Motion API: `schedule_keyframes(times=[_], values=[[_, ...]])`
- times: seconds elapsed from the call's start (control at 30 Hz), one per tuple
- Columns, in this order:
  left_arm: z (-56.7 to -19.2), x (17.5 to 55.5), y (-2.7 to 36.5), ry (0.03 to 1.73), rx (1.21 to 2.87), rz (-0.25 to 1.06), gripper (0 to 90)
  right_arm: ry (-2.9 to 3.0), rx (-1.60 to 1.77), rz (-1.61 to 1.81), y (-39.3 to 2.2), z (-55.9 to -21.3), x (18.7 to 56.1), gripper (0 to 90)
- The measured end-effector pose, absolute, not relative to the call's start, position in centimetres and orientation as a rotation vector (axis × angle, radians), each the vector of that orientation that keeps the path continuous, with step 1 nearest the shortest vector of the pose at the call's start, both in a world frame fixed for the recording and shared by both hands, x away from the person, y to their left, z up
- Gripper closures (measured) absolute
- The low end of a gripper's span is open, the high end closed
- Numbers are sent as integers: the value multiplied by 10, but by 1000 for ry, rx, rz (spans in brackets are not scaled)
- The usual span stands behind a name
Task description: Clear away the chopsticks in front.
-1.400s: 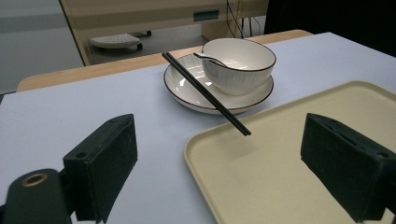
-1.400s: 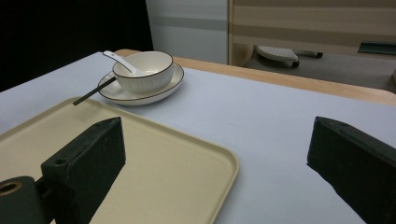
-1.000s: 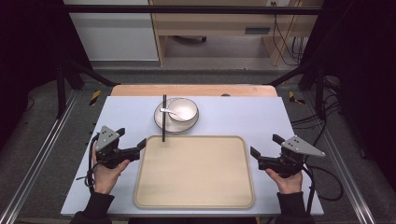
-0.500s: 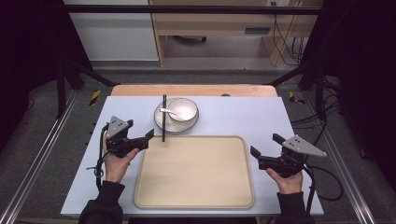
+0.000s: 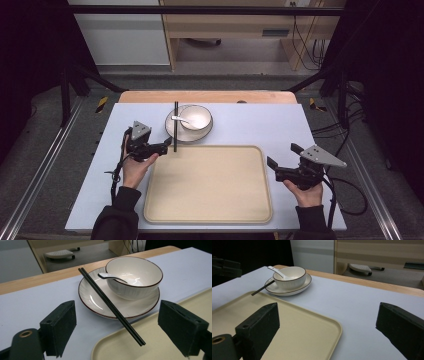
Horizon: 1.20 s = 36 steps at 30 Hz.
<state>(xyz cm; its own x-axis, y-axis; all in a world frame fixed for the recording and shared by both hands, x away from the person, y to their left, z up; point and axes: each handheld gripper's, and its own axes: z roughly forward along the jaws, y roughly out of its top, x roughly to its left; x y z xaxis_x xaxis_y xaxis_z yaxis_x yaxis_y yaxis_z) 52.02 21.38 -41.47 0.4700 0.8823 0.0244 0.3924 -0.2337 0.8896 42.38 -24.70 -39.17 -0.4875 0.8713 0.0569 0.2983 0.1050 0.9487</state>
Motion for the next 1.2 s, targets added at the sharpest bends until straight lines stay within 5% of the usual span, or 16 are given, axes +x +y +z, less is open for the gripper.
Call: schedule_keyframes(times=[0.6,1.2], values=[[-425,562,194,1115,1926,712,209,1853,1137,1387,-247,-390,424,52],[-448,587,186,1179,1972,717,539,1857,1144,1381,-247,-391,425,54]])
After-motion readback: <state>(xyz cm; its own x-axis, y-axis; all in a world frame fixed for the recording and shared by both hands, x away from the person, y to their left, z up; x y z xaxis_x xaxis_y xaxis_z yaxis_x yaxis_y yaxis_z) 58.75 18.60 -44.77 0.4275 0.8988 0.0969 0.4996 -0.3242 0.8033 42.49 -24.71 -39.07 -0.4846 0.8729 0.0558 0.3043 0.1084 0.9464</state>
